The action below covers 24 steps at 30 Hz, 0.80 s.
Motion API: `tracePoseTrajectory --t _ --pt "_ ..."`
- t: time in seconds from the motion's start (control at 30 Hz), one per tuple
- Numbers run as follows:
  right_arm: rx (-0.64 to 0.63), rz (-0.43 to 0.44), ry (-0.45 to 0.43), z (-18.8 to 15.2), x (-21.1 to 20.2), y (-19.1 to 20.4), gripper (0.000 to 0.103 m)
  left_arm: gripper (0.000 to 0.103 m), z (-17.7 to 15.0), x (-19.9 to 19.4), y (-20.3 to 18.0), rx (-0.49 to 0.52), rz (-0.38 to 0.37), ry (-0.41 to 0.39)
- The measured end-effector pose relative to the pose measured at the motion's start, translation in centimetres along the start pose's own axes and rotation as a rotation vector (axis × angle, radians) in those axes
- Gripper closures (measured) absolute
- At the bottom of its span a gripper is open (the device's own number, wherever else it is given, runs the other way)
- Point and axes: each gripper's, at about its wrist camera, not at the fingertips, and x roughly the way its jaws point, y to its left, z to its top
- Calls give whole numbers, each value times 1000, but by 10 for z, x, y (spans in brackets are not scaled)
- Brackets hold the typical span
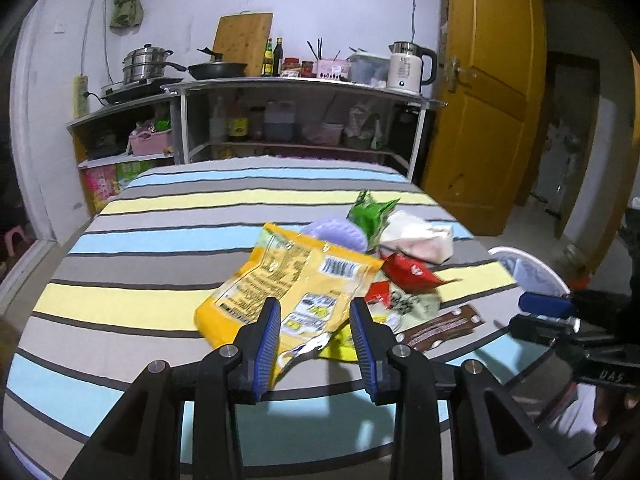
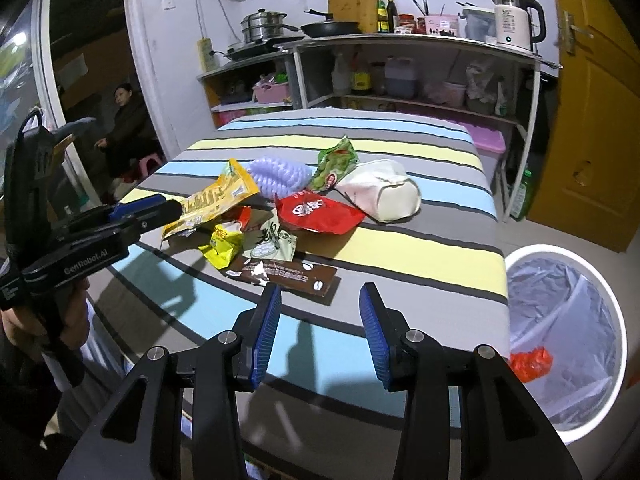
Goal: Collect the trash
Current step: 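Move both open tools back over the table, then grasp the red snack packet with the right tool while the left tool reaches toward the yellow snack bag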
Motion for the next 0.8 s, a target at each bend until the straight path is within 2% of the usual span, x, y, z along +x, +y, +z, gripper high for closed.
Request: tracePoseTrajectory --t 0.3,0.5,0.63,0.7,0.8 --pt "-17 -5 13 7 13 6 61 67 -15 10 -1 60 1 40" --pt "-35 -22 22 15 25 11 61 67 -18 17 0 81 51 60" --pt "-68 -48 24 21 35 13 61 67 -18 21 4 68 57 71" --pt "-92 -67 27 26 41 15 61 77 -18 22 4 71 56 71" --pt "-125 -80 31 31 48 16 61 83 -17 22 5 70 48 69"
